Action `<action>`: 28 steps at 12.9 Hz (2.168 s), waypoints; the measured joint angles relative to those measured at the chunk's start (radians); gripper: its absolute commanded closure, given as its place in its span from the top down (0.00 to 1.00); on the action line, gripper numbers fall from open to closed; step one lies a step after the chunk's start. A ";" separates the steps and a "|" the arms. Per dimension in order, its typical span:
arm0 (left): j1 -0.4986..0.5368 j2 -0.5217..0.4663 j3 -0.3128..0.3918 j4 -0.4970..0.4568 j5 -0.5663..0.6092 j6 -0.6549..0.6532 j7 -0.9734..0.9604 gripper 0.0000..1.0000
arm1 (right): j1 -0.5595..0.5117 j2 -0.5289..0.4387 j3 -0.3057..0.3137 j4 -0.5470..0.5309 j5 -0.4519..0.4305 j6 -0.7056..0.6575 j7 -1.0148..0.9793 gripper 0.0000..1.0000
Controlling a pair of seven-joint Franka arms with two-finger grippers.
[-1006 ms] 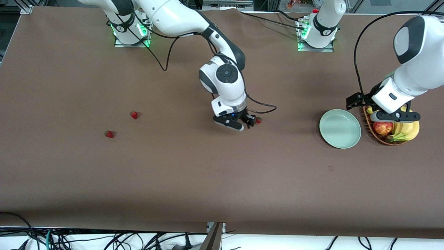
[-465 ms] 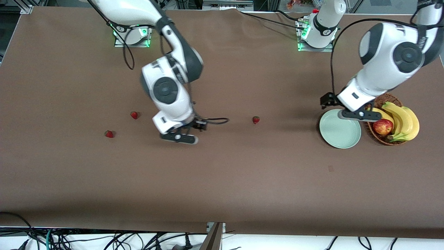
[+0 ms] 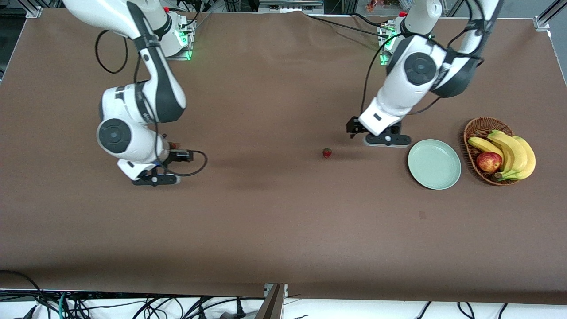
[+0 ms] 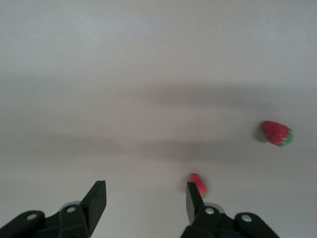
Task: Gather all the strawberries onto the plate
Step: 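Reach the right gripper to another strawberry while the left gripper reaches the placed one, then grasp a strawberry with each gripper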
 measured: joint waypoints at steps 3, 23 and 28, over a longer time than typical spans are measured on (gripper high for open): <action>-0.039 0.120 -0.030 -0.002 0.206 0.093 -0.287 1.00 | -0.001 -0.004 -0.057 -0.151 0.079 0.098 -0.123 0.74; -0.152 0.476 0.016 0.128 0.641 0.218 -0.786 0.34 | 0.010 -0.044 -0.035 -0.479 0.104 0.466 -0.139 0.30; -0.149 0.469 0.010 0.146 0.620 0.174 -0.790 0.11 | 0.011 -0.046 -0.035 -0.472 0.104 0.470 -0.140 0.12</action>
